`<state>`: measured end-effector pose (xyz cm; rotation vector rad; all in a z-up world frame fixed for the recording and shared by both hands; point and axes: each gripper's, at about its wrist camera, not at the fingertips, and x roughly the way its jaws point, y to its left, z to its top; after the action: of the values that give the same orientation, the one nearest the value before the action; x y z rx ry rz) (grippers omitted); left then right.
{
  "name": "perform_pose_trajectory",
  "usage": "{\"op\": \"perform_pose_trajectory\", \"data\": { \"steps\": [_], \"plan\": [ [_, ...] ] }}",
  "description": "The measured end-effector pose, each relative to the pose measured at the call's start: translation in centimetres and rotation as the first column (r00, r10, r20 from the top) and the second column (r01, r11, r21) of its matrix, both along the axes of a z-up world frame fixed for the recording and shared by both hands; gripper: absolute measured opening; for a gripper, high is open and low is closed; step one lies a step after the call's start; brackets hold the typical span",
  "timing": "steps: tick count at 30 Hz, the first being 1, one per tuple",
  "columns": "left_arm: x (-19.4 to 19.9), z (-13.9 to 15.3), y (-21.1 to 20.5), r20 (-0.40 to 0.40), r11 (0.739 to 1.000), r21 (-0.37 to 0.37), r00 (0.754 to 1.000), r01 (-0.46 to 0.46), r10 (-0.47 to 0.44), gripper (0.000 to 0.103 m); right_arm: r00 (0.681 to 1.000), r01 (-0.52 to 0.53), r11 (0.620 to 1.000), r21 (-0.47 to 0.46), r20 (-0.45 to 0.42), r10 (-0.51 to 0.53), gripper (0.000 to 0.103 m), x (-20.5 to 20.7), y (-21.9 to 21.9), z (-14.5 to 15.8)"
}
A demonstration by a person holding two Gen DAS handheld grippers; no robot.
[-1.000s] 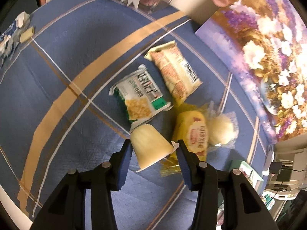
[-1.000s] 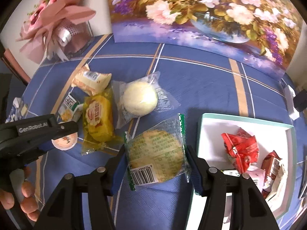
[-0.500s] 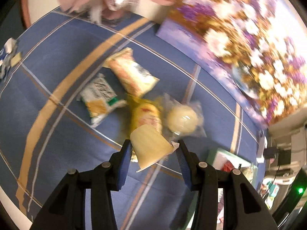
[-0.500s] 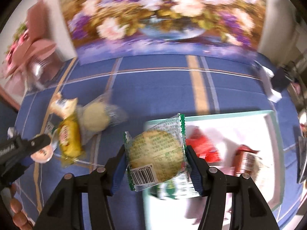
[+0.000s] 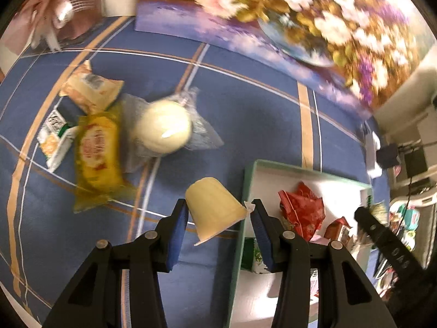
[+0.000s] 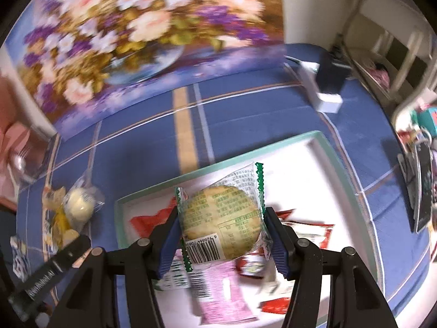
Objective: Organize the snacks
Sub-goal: 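Carry the jelly cup with the left tool while the right tool carries the round packet into the tray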
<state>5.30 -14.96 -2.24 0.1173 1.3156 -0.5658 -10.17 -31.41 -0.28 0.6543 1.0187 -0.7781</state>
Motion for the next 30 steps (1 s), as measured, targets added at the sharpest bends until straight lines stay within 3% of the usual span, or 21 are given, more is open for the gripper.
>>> {"op": "perform_pose_trajectory", "data": {
  "steps": [14,17,21,30],
  "plan": [
    [-3.2,-1.4,-4.9,0.117,0.991,0.074,0.986,0.109,-0.117,0.049,0.990,0.138,0.990,0.041,-0.034,-0.136,0.062,-3.1,-3.5,-1.7],
    [-3.6,-1.5,-5.5,0.111,0.990,0.056,0.984,0.131,-0.136,0.049,0.987,0.156,0.986,0.057,-0.038,-0.154,0.062,-3.6,-3.9,-2.0],
    [-4.4,-1.7,-6.3,0.144,0.984,0.094,0.976,0.150,-0.163,0.049,0.985,0.169,0.983,0.070,-0.045,-0.166,0.062,-3.9,-4.2,-2.5],
    [-4.1,-1.8,-6.1,0.130,0.987,0.073,0.980,0.140,-0.149,0.048,0.978,0.206,0.975,0.086,-0.047,-0.203,0.062,-4.9,-4.8,-3.0]
  ]
}}
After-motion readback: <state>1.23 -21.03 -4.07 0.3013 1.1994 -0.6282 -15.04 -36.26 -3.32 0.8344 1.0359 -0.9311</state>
